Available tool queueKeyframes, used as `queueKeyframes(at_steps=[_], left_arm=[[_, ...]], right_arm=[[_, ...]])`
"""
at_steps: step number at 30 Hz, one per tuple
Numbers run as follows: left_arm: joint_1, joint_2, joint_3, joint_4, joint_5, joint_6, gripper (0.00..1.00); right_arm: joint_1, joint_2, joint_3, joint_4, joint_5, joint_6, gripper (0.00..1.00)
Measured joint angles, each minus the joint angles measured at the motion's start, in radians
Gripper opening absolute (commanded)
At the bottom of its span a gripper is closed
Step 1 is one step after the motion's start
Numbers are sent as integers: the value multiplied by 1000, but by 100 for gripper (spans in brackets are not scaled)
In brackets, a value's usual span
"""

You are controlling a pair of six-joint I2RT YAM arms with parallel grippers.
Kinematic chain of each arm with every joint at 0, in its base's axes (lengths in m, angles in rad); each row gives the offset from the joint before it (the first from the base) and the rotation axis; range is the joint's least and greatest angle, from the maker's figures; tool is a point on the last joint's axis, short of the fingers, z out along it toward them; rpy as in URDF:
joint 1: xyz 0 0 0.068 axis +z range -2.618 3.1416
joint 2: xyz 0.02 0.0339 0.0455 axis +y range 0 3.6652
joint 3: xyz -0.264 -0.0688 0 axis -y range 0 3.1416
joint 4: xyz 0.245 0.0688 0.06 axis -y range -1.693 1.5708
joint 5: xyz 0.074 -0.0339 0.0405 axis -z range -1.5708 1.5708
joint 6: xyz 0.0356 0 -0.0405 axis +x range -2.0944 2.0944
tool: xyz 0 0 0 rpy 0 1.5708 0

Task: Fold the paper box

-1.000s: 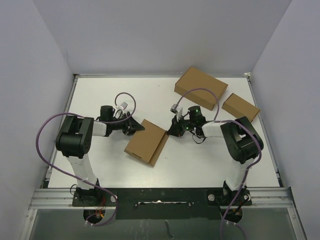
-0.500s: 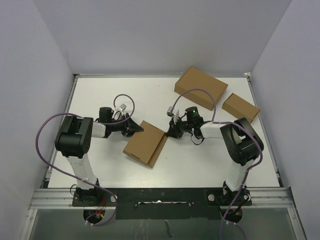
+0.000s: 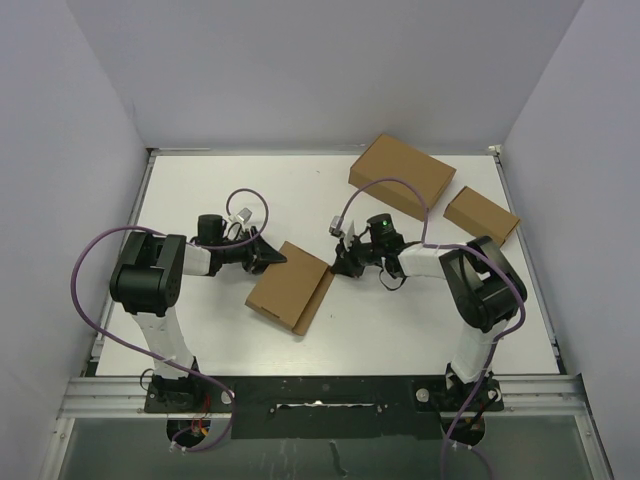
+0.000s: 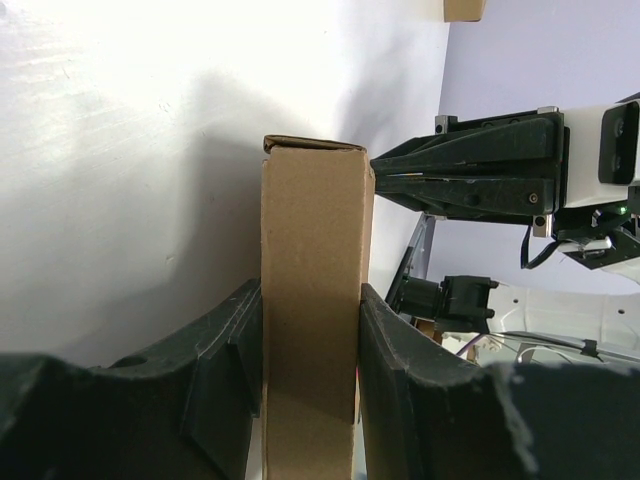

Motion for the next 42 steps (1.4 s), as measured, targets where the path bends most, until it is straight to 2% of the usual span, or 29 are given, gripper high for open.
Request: queueKeyframes(at_steps=[18, 36, 42], left_arm=[[1, 0, 4, -21, 3, 35, 14], [-44, -28, 117, -247, -29, 190, 14], [-50, -43, 124, -288, -48, 213, 14]], right_arm=[[13, 0, 45, -87, 18, -39, 0], [22, 0, 107, -225, 59, -81, 0], [18, 0, 124, -258, 55, -81, 13]])
